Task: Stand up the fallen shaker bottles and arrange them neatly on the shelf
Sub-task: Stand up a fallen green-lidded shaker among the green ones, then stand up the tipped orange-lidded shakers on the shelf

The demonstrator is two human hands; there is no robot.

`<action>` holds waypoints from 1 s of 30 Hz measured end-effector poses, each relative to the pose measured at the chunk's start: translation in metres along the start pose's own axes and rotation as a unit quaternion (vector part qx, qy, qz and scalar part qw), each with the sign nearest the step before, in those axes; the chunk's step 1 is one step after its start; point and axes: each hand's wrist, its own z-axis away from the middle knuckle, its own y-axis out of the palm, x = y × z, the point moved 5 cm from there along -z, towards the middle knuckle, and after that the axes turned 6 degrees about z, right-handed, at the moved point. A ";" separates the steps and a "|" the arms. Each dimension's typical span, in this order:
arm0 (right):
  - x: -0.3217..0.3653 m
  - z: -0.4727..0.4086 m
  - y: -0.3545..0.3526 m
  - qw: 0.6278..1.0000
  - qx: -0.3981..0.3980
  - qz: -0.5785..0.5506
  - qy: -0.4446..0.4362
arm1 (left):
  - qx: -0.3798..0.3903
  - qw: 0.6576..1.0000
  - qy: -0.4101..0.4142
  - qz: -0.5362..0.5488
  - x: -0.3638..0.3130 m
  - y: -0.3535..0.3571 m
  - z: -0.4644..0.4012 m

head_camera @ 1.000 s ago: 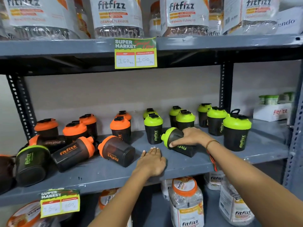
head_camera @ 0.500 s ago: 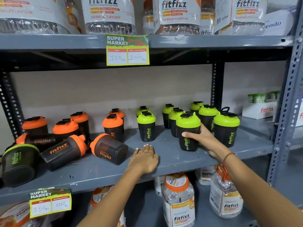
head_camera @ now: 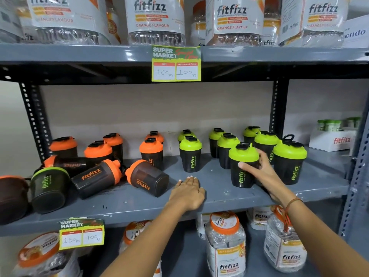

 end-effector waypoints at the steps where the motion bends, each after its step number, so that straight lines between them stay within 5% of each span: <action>1: 0.007 0.003 -0.003 0.998 -0.045 0.028 -0.026 | -0.002 1.000 0.004 -0.002 0.000 0.000 0.001; 6: 0.064 0.033 0.000 0.917 -0.280 0.174 -0.224 | -0.096 0.992 0.085 -0.009 -0.007 -0.005 0.041; 10: 0.114 0.051 0.043 0.851 -0.316 0.251 -0.335 | -0.234 0.954 0.185 0.019 0.010 -0.020 0.103; 16: 0.139 0.045 0.143 0.885 -0.187 0.257 -0.340 | -0.332 0.939 0.088 0.013 0.115 -0.057 0.164; 21: 0.132 0.025 0.217 0.920 -0.012 0.325 -0.219 | -0.200 0.978 -0.054 -0.036 0.166 -0.069 0.153; 25: 0.124 0.005 0.256 0.885 0.109 0.438 -0.113 | -0.080 0.993 -0.087 -0.028 0.180 -0.061 0.125; 30: 0.113 -0.013 0.288 0.811 0.212 0.541 -0.070 | -0.040 0.995 -0.092 -0.022 0.187 -0.061 0.110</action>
